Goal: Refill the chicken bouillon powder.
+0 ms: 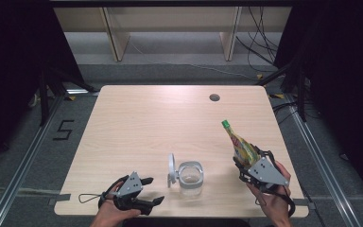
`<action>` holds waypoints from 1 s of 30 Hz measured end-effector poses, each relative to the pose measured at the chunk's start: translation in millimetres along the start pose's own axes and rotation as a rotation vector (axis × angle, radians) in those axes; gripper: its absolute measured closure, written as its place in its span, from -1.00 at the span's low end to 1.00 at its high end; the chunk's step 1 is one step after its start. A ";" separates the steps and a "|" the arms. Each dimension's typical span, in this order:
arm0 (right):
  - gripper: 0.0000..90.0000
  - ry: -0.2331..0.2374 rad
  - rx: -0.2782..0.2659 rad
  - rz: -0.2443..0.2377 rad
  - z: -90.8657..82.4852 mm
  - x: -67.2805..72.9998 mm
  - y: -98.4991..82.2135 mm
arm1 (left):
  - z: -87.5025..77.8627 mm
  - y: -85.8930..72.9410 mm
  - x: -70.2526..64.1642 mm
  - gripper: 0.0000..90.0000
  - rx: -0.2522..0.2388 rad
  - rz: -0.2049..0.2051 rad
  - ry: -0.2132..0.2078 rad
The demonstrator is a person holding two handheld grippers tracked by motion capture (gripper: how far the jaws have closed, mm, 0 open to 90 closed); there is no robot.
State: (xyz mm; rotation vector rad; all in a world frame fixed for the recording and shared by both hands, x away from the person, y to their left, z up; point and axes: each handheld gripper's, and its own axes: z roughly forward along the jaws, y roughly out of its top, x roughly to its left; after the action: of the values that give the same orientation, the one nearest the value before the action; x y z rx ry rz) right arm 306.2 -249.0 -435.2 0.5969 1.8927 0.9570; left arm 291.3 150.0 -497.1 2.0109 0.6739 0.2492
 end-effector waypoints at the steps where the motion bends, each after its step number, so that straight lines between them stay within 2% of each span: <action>1: -0.18 0.003 0.002 -0.025 -3.2 3.1 0.8 | 0.0 0.1 0.2 -0.45 -0.002 0.001 0.002; 2: -0.18 0.007 0.018 -0.076 -8.9 7.4 1.6 | -0.2 0.5 0.6 -0.45 -0.002 0.008 0.008; 3: -0.18 0.007 0.018 -0.076 -8.9 7.4 1.6 | -0.5 0.5 1.3 -0.45 0.004 0.012 0.009; 5: -0.17 -0.004 0.031 -0.114 -13.5 12.4 2.5 | -0.5 0.4 2.3 -0.45 0.008 0.028 0.010; 6: -0.17 -0.019 0.050 -0.212 -18.5 17.5 4.5 | -0.3 0.7 2.9 -0.45 0.007 0.035 0.002; 8: -0.17 -0.030 0.057 -0.220 -20.5 20.2 4.8 | 0.0 0.9 3.0 -0.45 0.006 0.037 0.002; 9: -0.17 -0.039 0.064 -0.259 -22.4 22.7 5.4 | 0.0 0.8 2.7 -0.45 0.007 0.036 0.002; 10: -0.17 -0.060 0.080 -0.364 -26.0 28.1 6.8 | -0.2 0.6 2.5 -0.45 0.009 0.036 0.001; 11: -0.17 -0.064 0.085 -0.387 -27.0 30.4 6.9 | -0.1 0.6 2.6 -0.45 0.007 0.036 0.002; 14: -0.17 -0.044 0.098 -0.401 -28.6 36.1 5.8 | 0.1 0.7 3.4 -0.45 0.010 0.038 0.005; 15: -0.17 -0.056 0.117 -0.468 -30.4 40.0 6.3 | -0.2 0.5 2.9 -0.45 0.009 0.035 0.004; 16: -0.17 -0.079 0.123 -0.479 -32.2 43.3 5.6 | -0.2 0.4 2.3 -0.45 0.006 0.026 0.006; 17: -0.17 -0.080 0.125 -0.508 -32.4 45.6 5.4 | 0.2 0.6 2.9 -0.45 0.004 0.033 0.002; 18: -0.17 -0.080 0.125 -0.508 -32.4 45.6 5.4 | 0.2 0.6 2.9 -0.45 0.004 0.033 0.002; 19: -0.17 -0.081 0.133 -0.531 -32.6 48.1 5.1 | 0.7 0.2 2.6 -0.45 0.007 0.026 0.008; 20: -0.16 -0.090 0.146 -0.574 -33.3 49.3 5.1 | 1.5 -0.4 1.3 -0.45 0.003 0.000 0.003; 21: -0.16 -0.087 0.148 -0.592 -33.4 51.9 4.2 | 1.2 -0.1 2.7 -0.45 0.001 0.025 0.003; 22: -0.14 -0.090 0.154 -0.641 -32.7 54.0 3.6 | 1.2 -0.6 2.2 -0.45 0.005 0.001 0.006; 23: -0.14 -0.090 0.154 -0.641 -32.7 54.0 3.6 | 1.2 -0.6 2.2 -0.45 0.005 0.001 0.006; 25: -0.09 -0.084 0.159 -0.717 -29.8 56.9 0.4 | 0.6 -0.1 4.5 -0.45 0.006 0.027 0.011; 26: -0.09 -0.084 0.159 -0.717 -29.8 56.9 0.4 | 0.6 -0.1 4.5 -0.45 0.006 0.027 0.011; 27: -0.08 -0.089 0.169 -0.735 -30.3 58.7 -0.4 | 0.8 -0.8 2.8 -0.45 0.005 -0.004 0.010; 28: -0.08 -0.088 0.168 -0.742 -30.7 60.2 -1.9 | 1.0 -0.3 4.5 -0.44 0.005 0.025 0.009; 29: -0.08 -0.081 0.167 -0.782 -30.2 59.7 -1.2 | 1.0 -0.3 4.5 -0.44 0.005 0.025 0.009; 30: -0.08 -0.093 0.181 -0.797 -30.8 61.2 -1.5 | 1.4 -0.4 4.1 -0.44 0.006 0.020 0.010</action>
State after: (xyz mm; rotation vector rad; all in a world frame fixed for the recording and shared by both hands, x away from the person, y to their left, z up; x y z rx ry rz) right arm 250.0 -217.3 -458.4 -0.0420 1.8941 0.2384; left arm 295.1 151.4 -498.6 2.0242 0.6617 0.2694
